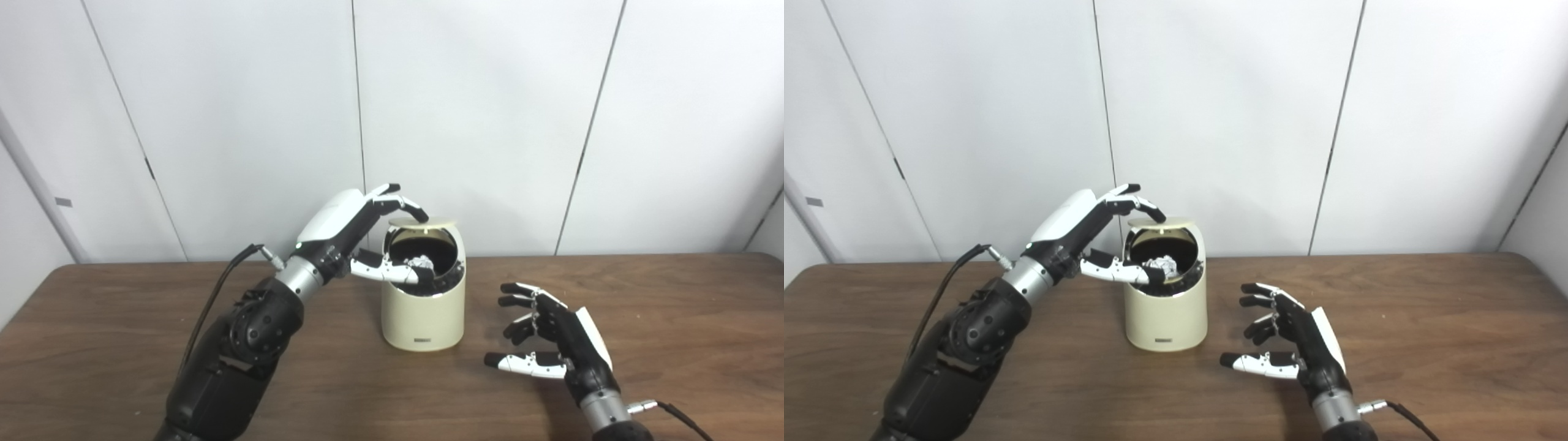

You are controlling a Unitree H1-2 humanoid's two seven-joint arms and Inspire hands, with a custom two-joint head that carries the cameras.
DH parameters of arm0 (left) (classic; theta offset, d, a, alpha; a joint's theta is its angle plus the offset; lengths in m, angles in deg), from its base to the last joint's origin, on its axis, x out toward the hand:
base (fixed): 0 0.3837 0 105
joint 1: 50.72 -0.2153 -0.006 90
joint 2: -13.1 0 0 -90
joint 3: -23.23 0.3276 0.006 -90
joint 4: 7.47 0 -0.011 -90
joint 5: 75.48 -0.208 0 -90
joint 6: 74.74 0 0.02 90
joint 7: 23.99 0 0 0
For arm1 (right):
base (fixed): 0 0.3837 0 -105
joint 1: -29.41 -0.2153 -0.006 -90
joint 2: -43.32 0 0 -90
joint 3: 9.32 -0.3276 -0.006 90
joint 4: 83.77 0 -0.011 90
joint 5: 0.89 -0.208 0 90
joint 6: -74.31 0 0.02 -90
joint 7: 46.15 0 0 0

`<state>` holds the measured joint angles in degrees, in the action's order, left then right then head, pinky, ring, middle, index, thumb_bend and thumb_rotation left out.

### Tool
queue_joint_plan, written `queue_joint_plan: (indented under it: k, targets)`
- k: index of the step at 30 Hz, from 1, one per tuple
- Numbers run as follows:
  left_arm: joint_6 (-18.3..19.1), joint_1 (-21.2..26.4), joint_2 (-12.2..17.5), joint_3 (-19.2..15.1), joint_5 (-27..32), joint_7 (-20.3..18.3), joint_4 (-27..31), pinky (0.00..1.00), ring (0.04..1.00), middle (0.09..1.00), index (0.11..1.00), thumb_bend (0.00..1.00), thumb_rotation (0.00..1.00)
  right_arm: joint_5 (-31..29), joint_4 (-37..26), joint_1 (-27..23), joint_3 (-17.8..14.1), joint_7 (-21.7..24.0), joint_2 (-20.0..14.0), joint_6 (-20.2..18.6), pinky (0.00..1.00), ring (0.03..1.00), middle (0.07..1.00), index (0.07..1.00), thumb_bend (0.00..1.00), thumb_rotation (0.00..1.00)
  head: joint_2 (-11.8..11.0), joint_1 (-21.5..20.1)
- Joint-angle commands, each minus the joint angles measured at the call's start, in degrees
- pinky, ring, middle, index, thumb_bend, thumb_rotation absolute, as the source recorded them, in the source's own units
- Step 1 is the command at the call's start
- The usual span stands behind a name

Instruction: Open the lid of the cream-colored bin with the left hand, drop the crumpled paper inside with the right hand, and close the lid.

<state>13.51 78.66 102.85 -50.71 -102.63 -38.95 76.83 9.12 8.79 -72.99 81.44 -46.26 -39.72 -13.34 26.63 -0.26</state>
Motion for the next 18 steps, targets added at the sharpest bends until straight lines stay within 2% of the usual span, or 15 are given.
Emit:
queue_joint_plan:
  k: [1, 6, 10, 14, 18]
  targets:
    - [-2.1, 1.9, 0.8, -0.1, -0.6, 0.6, 1.5, 0.84, 0.963, 0.795, 0.735, 1.0, 0.51, -0.4, -1.1, -1.8, 0.0, -0.2, 0.1, 2.2, 0.43, 0.486, 0.701, 0.735, 0.8, 0.09, 0.1, -0.1]
    - [-1.7, 1.3, 0.9, 0.2, -0.6, -0.1, 2.2, 0.84, 0.963, 0.812, 0.745, 1.0, 0.51, 0.3, -1.6, -1.8, 0.1, -0.5, 0.2, 1.7, 0.43, 0.487, 0.692, 0.733, 0.78, 0.18, 0.5, -0.3]
    - [-2.0, 0.7, 0.8, 0.2, -0.1, -0.6, 2.5, 0.84, 0.968, 0.823, 0.753, 1.0, 0.5, 0.4, -1.6, -1.9, 0.1, -0.6, 0.2, 1.6, 0.41, 0.485, 0.688, 0.733, 0.76, 0.2, 0.7, -0.3]
    - [-4.0, 0.5, 1.4, 0.9, -1.9, -0.2, 2.1, 0.83, 0.965, 0.811, 0.752, 1.0, 0.47, 0.4, -2.1, -1.8, 0.1, -0.6, 0.5, 0.6, 0.41, 0.504, 0.685, 0.734, 0.73, 0.23, 0.8, -0.5]
    - [-5.3, 0.2, 1.7, 1.2, -2.9, -0.1, 1.9, 0.81, 0.963, 0.789, 0.749, 1.0, 0.49, 0.5, -2.1, -1.9, 0.1, -0.6, 0.7, 0.5, 0.41, 0.507, 0.68, 0.734, 0.73, 0.24, 0.8, -0.5]
